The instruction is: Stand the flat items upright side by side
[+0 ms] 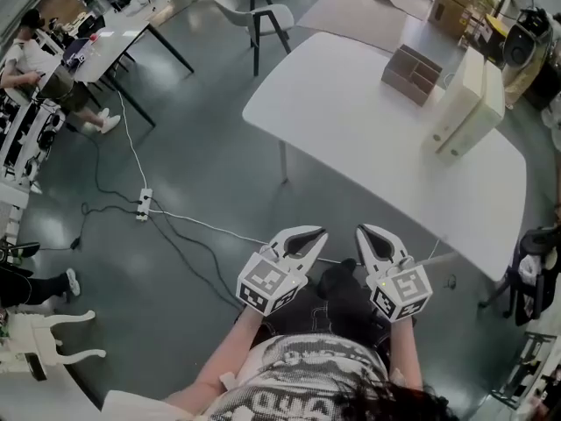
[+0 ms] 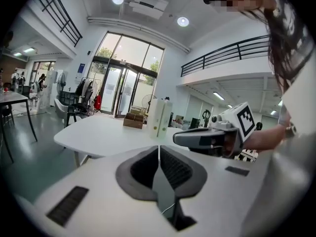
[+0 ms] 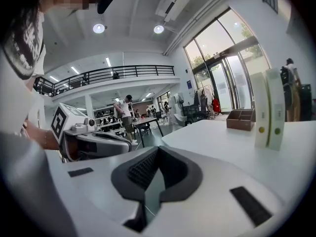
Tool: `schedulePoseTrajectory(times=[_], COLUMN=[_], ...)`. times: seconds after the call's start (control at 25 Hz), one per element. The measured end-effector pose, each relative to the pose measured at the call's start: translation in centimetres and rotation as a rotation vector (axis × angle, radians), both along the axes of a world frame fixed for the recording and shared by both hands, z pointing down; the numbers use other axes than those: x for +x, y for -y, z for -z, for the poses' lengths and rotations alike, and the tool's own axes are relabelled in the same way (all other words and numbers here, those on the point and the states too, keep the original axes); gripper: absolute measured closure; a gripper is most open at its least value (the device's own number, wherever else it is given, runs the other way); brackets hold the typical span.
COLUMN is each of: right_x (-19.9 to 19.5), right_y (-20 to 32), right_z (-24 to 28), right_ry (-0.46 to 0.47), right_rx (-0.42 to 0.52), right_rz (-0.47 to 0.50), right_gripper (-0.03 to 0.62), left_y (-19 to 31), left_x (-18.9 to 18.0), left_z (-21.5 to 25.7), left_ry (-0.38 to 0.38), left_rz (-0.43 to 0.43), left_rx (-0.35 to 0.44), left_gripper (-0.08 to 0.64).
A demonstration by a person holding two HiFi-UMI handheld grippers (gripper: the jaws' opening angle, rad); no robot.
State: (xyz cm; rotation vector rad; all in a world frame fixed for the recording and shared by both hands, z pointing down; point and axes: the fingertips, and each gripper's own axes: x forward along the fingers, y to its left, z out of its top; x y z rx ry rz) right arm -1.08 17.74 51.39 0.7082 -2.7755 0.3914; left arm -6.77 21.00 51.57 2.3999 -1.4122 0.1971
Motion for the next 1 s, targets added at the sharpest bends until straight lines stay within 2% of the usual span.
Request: schedulePoseTrajectory(times=[0.4,1.0], right_x=[-0.7,1.2], right_y=[-2.2,-2.9], right_z=[0.4,0.2], right_ry=[-0.005,-0.01], right_rx=[0.028,0.038], right_rz=[0.043,0.047], right_gripper=[0.598,0.598], left_y=[-1.7,-2.5], left_x=[0.7,3.5], left_z=[0.6,1.1], left_ry=[0.015,0.043], left_rz=[-0.036,-0.091], left_rx=[0.025,0.038], left_gripper=[0.543,0.543])
